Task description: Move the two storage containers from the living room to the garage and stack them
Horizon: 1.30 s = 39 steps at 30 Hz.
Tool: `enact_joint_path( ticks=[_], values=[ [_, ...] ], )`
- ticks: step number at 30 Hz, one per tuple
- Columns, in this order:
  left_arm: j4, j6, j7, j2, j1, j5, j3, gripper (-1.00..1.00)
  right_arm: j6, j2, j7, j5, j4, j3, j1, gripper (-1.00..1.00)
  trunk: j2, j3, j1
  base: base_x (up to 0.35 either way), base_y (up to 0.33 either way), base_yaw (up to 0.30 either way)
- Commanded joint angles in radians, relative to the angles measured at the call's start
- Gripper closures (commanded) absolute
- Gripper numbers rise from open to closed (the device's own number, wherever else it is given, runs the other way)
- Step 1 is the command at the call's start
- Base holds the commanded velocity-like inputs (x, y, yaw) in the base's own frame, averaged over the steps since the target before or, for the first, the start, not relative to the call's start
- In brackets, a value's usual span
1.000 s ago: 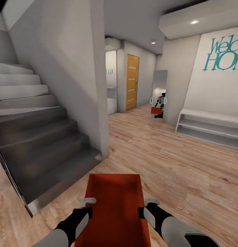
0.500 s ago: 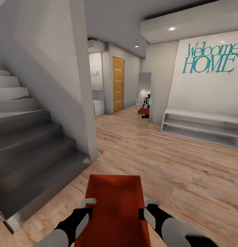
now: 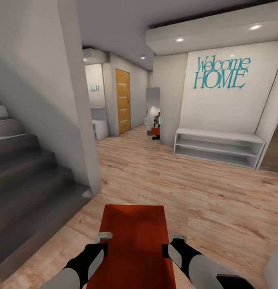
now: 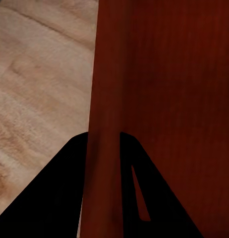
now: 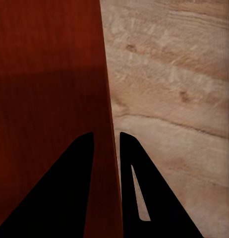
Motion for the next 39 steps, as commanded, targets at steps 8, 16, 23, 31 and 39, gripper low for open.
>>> enact_joint_path(
  ticks=[8,16,23,31,39],
  values=[
    [0.000,0.024,-0.083,0.003,0.000,0.041,-0.004,1.00,-0.023,-0.010,-0.004,-0.016,-0.005,0.006,-0.001,1.00,-0.001,0.007,0.000,0.306,0.000,-0.219],
    [0.003,0.024,-0.083,0.002,0.000,0.041,-0.004,1.00,-0.023,-0.010,-0.004,-0.016,-0.005,0.006,-0.001,1.00,-0.001,0.007,0.000,0.339,0.000,-0.023],
    [0.003,0.024,-0.083,0.002,0.000,0.041,-0.004,1.00,-0.023,-0.010,-0.004,-0.016,-0.005,0.006,-0.001,1.00,-0.001,0.007,0.000,0.340,0.000,0.000],
    [0.003,0.024,-0.082,0.002,0.000,0.041,-0.004,1.00,-0.023,-0.010,-0.004,-0.016,-0.005,0.006,-0.001,1.00,-0.001,-0.003,0.000,0.340,0.000,0.000],
    [0.005,0.024,-0.082,0.002,0.000,0.041,-0.004,1.00,-0.023,-0.010,-0.004,-0.016,-0.005,0.006,-0.001,1.00,-0.001,-0.005,0.000,0.340,0.000,0.000]
  ],
)
